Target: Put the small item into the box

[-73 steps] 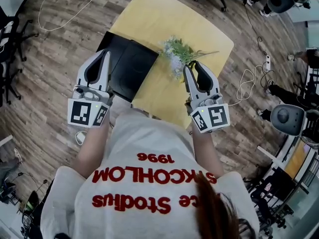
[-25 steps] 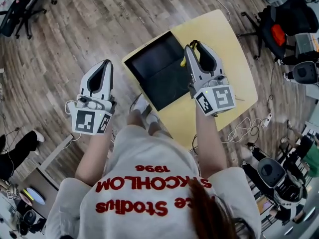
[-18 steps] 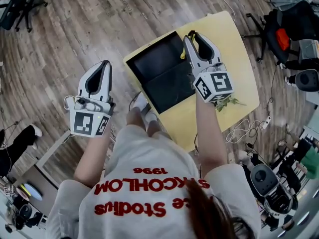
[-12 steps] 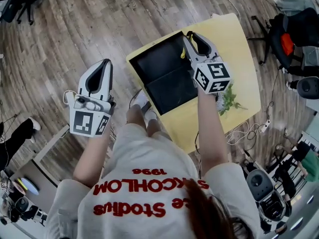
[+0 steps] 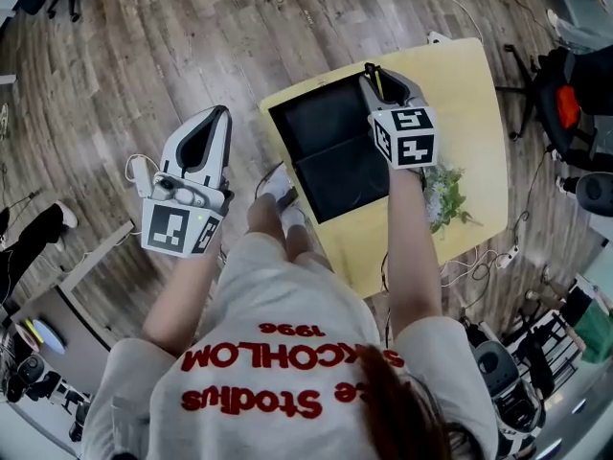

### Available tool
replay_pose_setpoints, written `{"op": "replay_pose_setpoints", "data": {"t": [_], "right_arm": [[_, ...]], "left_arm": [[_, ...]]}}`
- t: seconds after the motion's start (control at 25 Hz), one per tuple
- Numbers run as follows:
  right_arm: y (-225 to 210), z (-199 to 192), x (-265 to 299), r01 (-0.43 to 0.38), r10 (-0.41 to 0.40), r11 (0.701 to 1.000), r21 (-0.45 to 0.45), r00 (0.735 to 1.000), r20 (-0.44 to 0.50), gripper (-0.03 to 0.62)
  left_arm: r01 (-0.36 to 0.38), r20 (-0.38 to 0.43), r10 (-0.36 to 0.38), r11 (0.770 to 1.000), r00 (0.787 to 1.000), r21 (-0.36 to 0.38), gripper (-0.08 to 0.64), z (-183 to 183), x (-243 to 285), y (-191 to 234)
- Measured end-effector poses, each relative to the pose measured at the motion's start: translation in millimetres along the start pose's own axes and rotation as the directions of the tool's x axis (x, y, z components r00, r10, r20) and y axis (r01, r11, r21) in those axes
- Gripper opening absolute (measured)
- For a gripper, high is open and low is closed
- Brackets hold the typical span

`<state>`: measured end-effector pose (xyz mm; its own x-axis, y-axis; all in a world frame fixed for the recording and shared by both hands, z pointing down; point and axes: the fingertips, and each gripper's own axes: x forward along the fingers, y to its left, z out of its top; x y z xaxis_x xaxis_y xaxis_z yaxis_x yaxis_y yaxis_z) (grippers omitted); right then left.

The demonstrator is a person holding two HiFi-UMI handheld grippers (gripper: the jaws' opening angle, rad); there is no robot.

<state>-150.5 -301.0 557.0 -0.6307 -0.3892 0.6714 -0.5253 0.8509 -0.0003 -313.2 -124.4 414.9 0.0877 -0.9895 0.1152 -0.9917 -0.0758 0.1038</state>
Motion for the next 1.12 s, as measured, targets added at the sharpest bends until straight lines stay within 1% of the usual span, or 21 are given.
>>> {"op": "replay_pose_setpoints", "data": {"t": [0.08,0.2,0.32,0.44,0.52,0.64,0.68,0.84,0.96,1.12], "right_arm": [[0.3,-4.1,6.7,0.012,-0.012,1.000,-0.023,1.000,-0.028,0.123],[-0.4,-6.4,10.0,0.031,-0.033,0.998,-0.048,0.999,-0.036,0.126],[-1.4,-4.5,9.7,0.038,-0.039,0.998,-0.040,0.999,-0.025,0.139],[-4.3,6.1,1.0,0.036,-0.036,0.999,-0.002,0.999,0.030,0.140],[-7.4,20.1,-12.6,0.043,-0.045,0.999,0.023,0.994,0.104,0.105],[-10.5,40.9,-40.5,0.055,-0.064,0.997,0.050,0.973,0.221,0.036],[-10.0,46.6,-50.4,0.055,-0.068,0.997,0.060,0.965,0.254,0.028],[-1.8,65.3,-84.5,0.049,-0.082,0.994,0.099,0.932,0.352,0.018],[4.3,82.0,-104.0,0.050,-0.092,0.993,0.110,0.906,0.414,0.017],[12.0,99.2,-135.3,0.050,-0.101,0.992,0.118,0.873,0.477,0.014]], "left_arm": [[-0.002,-0.001,0.002,1.000,1.000,0.000,0.006,0.0,-0.1,-0.2],[-0.005,-0.005,0.005,1.000,1.000,-0.002,0.008,-0.6,-0.8,0.2],[-0.008,-0.005,0.008,1.000,1.000,-0.003,0.006,-0.4,-1.4,1.8],[-0.008,0.000,0.008,1.000,1.000,-0.002,0.006,2.9,0.1,1.7],[-0.002,0.005,0.002,1.000,1.000,0.006,0.006,7.3,3.9,0.8],[0.004,0.024,-0.005,1.000,1.000,0.024,0.008,16.3,8.1,-2.8],[0.005,0.031,-0.005,1.000,1.000,0.029,0.006,20.0,8.2,-4.1],[0.009,0.063,-0.012,0.999,0.998,0.050,0.006,38.9,5.4,-6.7],[0.012,0.099,-0.019,0.997,0.995,0.072,0.006,56.3,4.5,-6.0],[0.009,0.127,-0.020,0.996,0.992,0.091,0.006,74.3,-0.6,-9.7]]}}
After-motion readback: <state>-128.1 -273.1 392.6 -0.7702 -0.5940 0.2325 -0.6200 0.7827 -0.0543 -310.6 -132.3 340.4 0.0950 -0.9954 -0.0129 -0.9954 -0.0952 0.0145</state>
